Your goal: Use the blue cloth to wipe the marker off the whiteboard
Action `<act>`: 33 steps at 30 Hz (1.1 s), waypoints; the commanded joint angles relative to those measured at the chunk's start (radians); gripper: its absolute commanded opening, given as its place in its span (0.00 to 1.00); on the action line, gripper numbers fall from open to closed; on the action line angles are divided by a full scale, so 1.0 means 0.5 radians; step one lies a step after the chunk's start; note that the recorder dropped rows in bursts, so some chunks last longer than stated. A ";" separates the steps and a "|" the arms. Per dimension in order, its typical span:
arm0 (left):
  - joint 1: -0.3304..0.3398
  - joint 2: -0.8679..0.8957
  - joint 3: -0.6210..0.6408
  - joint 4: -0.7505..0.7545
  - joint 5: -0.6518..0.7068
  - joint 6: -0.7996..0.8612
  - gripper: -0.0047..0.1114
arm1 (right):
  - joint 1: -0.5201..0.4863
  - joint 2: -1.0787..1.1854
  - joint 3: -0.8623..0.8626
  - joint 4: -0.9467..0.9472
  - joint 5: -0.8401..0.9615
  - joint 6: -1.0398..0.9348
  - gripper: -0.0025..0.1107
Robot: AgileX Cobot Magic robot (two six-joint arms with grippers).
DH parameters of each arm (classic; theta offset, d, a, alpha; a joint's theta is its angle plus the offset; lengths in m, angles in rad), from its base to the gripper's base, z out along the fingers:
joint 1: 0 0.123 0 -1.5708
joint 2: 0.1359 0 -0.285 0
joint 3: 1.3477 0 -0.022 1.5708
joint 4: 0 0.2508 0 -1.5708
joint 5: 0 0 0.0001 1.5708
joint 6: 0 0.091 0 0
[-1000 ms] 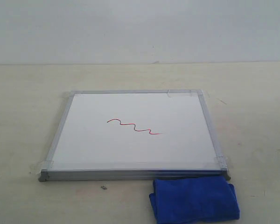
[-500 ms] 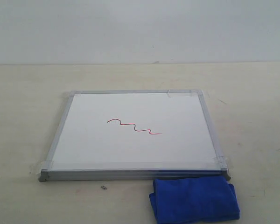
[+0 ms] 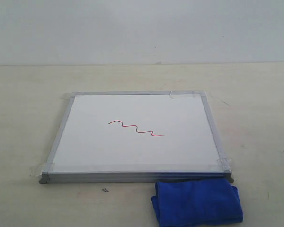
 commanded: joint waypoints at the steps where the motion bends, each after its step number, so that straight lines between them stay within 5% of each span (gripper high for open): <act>1: 0.003 -0.006 0.008 -0.010 -0.006 0.005 0.08 | -0.003 0.147 -0.179 -0.018 0.066 0.112 0.02; 10: 0.003 -0.006 0.008 -0.010 -0.006 0.005 0.08 | -0.003 0.903 -0.582 -0.048 0.496 0.095 0.02; 23: 0.003 -0.006 0.008 -0.010 -0.006 0.005 0.08 | 0.001 1.398 -0.638 0.002 -0.317 0.366 0.02; 25: 0.003 -0.006 0.008 -0.010 -0.006 0.005 0.08 | 0.002 1.518 -0.762 -0.045 -0.102 0.285 0.02; 27: 0.003 -0.006 0.008 -0.010 -0.006 0.005 0.08 | 0.085 1.719 -1.100 -0.025 0.499 -0.121 0.02; 33: 0.003 -0.006 0.008 -0.010 -0.006 0.005 0.08 | 0.440 1.937 -1.509 0.155 1.191 -0.922 0.02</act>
